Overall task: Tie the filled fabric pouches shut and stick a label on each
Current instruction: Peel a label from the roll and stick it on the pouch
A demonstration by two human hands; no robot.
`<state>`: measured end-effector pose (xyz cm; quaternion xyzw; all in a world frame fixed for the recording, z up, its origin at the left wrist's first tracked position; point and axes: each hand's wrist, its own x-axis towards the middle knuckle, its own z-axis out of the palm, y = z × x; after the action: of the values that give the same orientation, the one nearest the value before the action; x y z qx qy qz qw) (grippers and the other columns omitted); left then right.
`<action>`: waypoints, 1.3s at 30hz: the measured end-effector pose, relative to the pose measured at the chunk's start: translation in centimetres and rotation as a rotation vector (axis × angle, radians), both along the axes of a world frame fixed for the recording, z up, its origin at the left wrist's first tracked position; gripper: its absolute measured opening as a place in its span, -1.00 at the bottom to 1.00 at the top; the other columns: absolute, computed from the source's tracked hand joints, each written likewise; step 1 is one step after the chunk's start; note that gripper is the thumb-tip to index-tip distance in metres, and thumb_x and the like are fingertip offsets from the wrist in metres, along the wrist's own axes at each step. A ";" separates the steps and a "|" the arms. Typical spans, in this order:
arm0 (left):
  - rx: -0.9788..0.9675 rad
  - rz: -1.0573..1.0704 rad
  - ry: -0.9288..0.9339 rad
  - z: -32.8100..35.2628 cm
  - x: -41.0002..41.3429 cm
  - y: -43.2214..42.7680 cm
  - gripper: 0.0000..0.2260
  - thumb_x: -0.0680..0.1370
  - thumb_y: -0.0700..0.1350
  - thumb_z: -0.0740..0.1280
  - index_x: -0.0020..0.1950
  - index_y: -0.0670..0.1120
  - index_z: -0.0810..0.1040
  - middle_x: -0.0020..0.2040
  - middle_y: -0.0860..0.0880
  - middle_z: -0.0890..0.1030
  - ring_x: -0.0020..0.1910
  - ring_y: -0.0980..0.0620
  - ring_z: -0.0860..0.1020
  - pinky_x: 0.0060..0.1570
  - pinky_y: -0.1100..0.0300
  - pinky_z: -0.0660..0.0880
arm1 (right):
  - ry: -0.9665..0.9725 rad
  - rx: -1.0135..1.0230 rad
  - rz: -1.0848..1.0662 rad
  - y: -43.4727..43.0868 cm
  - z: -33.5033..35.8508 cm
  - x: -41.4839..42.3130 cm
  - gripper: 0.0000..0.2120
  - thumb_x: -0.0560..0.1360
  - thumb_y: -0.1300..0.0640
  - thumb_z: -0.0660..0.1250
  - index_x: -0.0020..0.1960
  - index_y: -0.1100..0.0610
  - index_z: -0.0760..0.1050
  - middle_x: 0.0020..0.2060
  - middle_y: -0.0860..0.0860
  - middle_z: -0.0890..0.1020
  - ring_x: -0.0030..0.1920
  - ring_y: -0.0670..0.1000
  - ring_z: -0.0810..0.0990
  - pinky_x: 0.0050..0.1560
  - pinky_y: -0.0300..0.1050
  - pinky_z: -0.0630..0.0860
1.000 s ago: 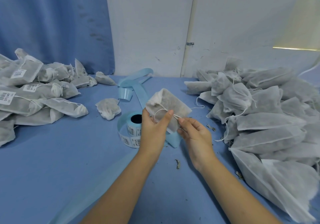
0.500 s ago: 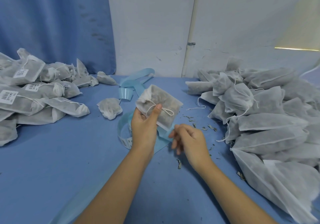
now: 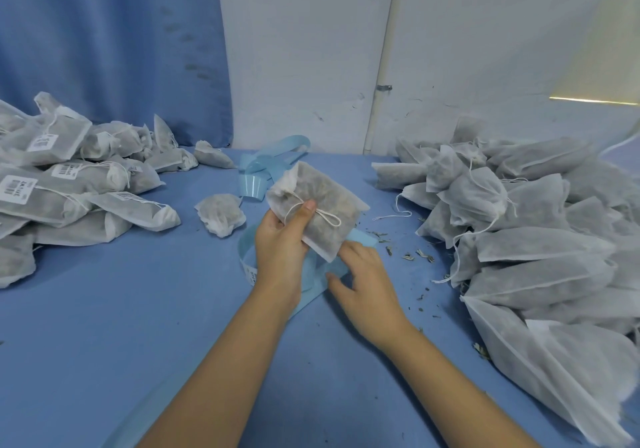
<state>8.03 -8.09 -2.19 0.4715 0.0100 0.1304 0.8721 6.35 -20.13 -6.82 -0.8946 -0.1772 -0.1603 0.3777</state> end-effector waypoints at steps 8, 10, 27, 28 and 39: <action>-0.010 -0.054 0.033 0.3 -0.4 0.6 -0.95 0.54 -0.24 0.32 -0.07 -0.12 0.56 -0.22 -0.06 0.67 -0.23 -0.02 0.65 -0.31 0.11 0.57 | -0.023 -0.111 0.094 1.1 -0.4 -0.1 -0.69 0.61 0.08 0.23 0.34 0.02 0.46 0.27 -0.02 0.35 0.32 -0.05 0.16 0.35 -0.23 0.15; -0.087 -0.100 0.006 0.5 -0.4 0.5 -0.92 0.54 -0.29 0.28 -0.04 -0.16 0.56 -0.22 -0.06 0.68 -0.23 0.01 0.66 -0.27 0.15 0.61 | -0.079 -0.114 0.034 0.9 -0.3 -0.1 -0.73 0.61 0.14 0.22 0.28 0.10 0.51 0.25 0.04 0.39 0.28 -0.01 0.20 0.33 -0.14 0.24; 0.439 -0.036 0.075 -1.8 -0.2 3.4 -0.58 0.34 -0.52 0.06 -0.11 -0.19 0.62 -0.03 0.04 0.64 -0.09 0.09 0.56 -0.15 0.34 0.48 | -0.229 -0.242 -0.450 -1.8 0.0 0.6 -0.95 0.51 0.31 0.32 -0.06 0.26 0.57 0.12 0.19 0.54 0.12 0.25 0.46 0.01 0.05 0.40; 0.423 -0.042 0.065 -1.8 -0.2 3.5 -0.59 0.34 -0.52 0.06 -0.13 -0.19 0.61 -0.01 0.04 0.65 -0.09 0.11 0.57 -0.15 0.36 0.48 | -0.216 -0.238 -0.469 -2.0 0.0 0.7 -0.93 0.53 0.29 0.31 -0.05 0.26 0.57 0.12 0.18 0.53 0.11 0.24 0.44 0.02 0.02 0.37; 0.690 0.198 0.199 -3.3 -0.2 3.0 -0.84 0.43 -0.41 0.15 -0.35 -0.27 0.36 -0.36 -0.09 0.35 -0.37 0.04 0.29 -0.49 0.34 0.19 | -0.177 -0.212 -0.264 -1.6 0.5 -0.2 -0.64 0.47 0.24 0.30 0.26 0.08 0.50 0.45 -0.06 0.30 -0.02 -0.01 0.52 -0.26 -0.16 0.35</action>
<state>7.81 -5.04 -5.45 0.7450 0.0956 0.1632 0.6397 6.17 -21.77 -6.33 -0.9272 -0.1066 -0.2672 0.2398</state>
